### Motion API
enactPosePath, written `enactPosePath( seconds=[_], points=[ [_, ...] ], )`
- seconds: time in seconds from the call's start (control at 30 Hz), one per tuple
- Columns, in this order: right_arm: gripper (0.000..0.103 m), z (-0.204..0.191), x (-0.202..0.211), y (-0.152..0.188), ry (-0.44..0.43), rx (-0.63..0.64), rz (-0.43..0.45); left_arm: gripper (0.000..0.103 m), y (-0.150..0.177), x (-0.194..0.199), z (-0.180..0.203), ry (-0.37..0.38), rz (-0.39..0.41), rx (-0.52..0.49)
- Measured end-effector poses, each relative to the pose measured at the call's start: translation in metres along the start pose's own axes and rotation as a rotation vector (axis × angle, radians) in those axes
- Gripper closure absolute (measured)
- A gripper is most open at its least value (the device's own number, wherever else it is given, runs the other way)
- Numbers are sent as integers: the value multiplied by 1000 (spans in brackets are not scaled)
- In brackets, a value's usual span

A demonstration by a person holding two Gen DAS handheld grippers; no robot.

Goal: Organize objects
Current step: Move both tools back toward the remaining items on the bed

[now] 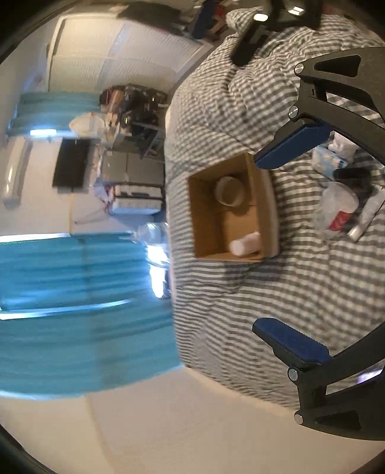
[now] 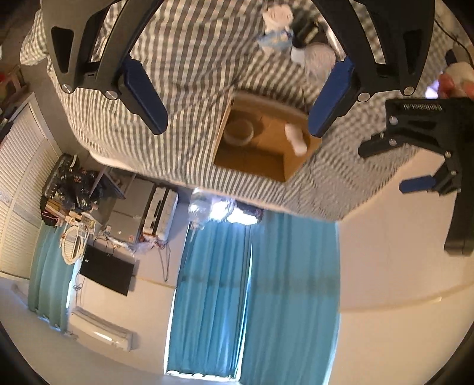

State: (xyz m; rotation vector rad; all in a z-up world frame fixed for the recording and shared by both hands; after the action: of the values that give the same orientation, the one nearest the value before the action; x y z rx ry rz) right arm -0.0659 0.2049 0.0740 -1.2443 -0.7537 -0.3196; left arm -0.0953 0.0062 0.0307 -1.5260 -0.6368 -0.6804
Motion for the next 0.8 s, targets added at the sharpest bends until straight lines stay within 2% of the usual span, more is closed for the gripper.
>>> enactPosePath(
  seconds=[0.1, 0.2, 0.43, 0.63, 0.8],
  points=[
    [7, -3, -21, 29, -31, -10, -48, 0, 24, -18, -2, 49, -48, 60],
    [7, -5, -45, 56, -27, -18, -96, 0, 43, -38, 0, 37, -85, 73],
    [7, -18, -102, 111, -59, -7, -254, 0, 91, -87, 12, -12, -182, 21],
    [8, -33, -136, 146, -93, 39, -367, 0, 119, -110, 16, -34, -234, -8],
    [21, -39, -148, 159, -96, 70, -422, 0, 134, -125, 20, -27, -275, -13]
  ],
)
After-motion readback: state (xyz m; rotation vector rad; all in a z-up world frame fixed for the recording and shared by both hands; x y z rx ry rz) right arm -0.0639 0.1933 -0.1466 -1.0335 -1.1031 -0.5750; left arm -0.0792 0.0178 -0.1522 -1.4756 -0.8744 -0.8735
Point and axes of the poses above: each gripper's, at about its wrist camera, not at the fingertips, and x roughly against the way its jaws point, z to its right, y to its underside, the point moved 2 cm from there along -x, roughly the way its jaws point, and after that the axes turned 9 degrees about -z, right-handed, at the moved point
